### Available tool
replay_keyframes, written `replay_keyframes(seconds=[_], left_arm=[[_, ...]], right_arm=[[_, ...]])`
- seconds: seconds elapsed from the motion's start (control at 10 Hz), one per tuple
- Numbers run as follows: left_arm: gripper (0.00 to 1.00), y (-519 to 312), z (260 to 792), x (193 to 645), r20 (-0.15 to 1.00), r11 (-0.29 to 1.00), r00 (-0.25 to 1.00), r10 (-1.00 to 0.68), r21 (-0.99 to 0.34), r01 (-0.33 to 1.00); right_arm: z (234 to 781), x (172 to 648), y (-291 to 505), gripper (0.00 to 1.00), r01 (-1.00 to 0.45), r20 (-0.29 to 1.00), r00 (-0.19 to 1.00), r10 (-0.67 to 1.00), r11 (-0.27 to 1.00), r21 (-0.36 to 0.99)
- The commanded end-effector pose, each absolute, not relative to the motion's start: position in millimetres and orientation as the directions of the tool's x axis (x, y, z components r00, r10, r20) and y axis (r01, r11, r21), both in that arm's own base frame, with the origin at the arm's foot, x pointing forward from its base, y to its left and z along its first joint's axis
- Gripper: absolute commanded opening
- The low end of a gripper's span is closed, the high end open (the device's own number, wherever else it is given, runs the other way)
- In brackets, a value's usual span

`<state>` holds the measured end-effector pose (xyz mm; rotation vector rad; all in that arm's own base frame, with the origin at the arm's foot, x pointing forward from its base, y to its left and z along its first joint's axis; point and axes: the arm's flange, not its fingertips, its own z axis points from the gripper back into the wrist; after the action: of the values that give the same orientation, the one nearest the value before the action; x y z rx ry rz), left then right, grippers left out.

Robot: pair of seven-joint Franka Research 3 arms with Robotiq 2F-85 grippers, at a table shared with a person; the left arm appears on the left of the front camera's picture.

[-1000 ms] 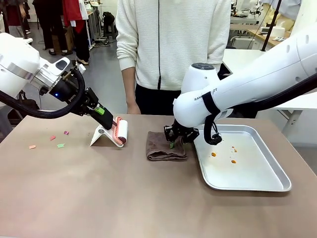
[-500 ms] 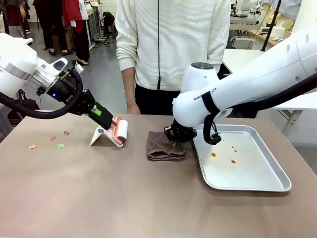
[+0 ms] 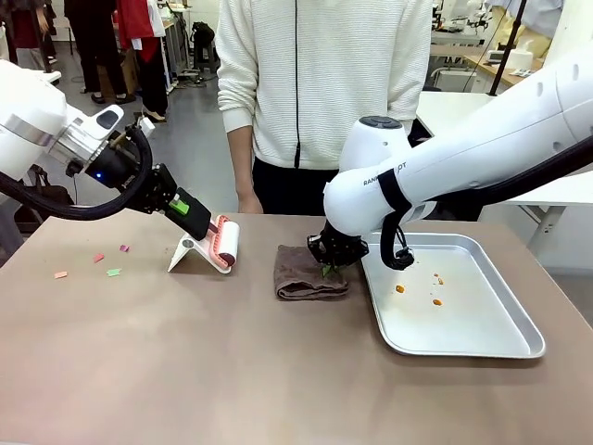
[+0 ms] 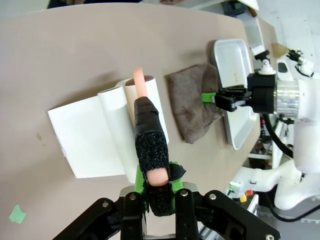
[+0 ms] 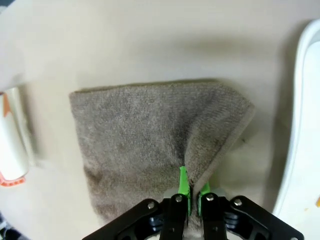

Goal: Clean the surface of the table.
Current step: Hold the Lint Roller with your left hand and the towel with your right hand.

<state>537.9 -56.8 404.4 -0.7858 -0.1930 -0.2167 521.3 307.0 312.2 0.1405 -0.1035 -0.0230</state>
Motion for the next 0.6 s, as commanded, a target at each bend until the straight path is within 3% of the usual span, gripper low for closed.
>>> replay_keyframes(seconds=[0.0,0.5], left_arm=[[0.00,-49,424,523,0.318,0.583,0.941,-0.119,-0.745,0.326],[0.00,-47,427,521,0.331,0.541,0.937,-0.112,-0.771,0.337]], right_arm=[[332,516,284,0.00,0.018,0.140,0.989,-0.053,0.970,0.243],[346,506,265,0.00,0.021,0.176,0.981,-0.079,0.952,0.306]])
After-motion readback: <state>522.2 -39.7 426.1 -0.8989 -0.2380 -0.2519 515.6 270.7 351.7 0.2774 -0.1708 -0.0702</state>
